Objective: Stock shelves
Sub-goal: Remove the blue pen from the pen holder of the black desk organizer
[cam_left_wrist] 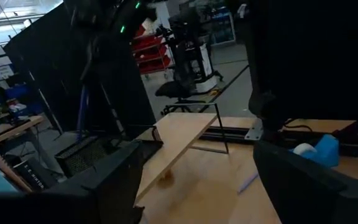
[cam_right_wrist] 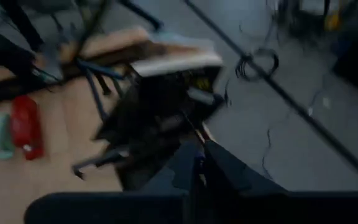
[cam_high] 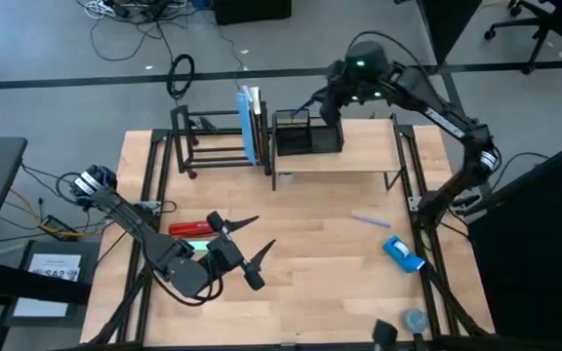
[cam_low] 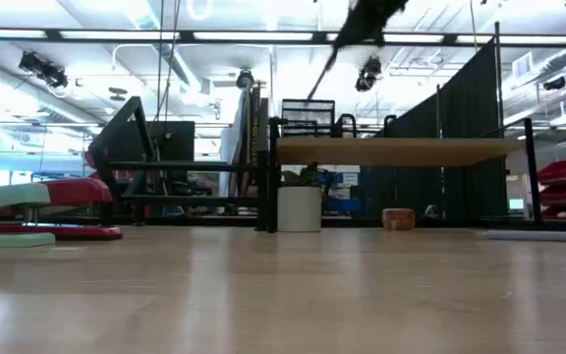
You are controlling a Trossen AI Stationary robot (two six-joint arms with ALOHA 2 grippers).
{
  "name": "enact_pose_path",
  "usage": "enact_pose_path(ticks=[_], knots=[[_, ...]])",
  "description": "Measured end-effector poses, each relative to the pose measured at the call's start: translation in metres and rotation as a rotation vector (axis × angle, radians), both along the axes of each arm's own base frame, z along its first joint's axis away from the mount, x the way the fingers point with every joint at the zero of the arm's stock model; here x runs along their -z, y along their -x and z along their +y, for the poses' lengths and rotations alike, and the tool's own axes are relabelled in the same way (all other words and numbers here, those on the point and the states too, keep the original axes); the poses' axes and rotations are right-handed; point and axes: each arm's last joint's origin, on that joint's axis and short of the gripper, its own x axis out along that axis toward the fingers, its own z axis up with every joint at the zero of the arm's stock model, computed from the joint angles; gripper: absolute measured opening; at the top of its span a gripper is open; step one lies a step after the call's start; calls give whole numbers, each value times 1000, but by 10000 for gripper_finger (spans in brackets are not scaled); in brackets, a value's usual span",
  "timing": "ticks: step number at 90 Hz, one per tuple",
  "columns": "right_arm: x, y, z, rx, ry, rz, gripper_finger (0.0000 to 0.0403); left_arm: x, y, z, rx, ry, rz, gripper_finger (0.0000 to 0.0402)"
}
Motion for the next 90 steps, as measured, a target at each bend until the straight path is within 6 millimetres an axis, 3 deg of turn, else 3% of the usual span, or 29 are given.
enact_pose_path(ticks=[22, 33, 43, 52, 62, 77, 90], knots=[[-34, 58, 69, -154, -21, -47, 0, 0, 0, 0, 0, 0, 0, 284], [-27, 85, 92, -156, -150, 76, 0, 0, 0, 0, 0, 0, 0, 284], [-10, 94, 103, -128, -298, 263, 0, 0, 0, 0, 0, 0, 0, 284], [15, 87, 107, -120, -431, 457, 0, 0, -1, 1, -3, 0, 0, 284], [51, 65, 110, -167, -545, 618, 0, 0, -1, 1, -1, 1, -1, 284], [130, 33, 117, -188, -652, 944, 0, 0, -1, 1, 22, 3, 0, 284], [198, 22, 126, -177, -656, 1261, 0, 0, -2, 1, 31, 3, 0, 284]])
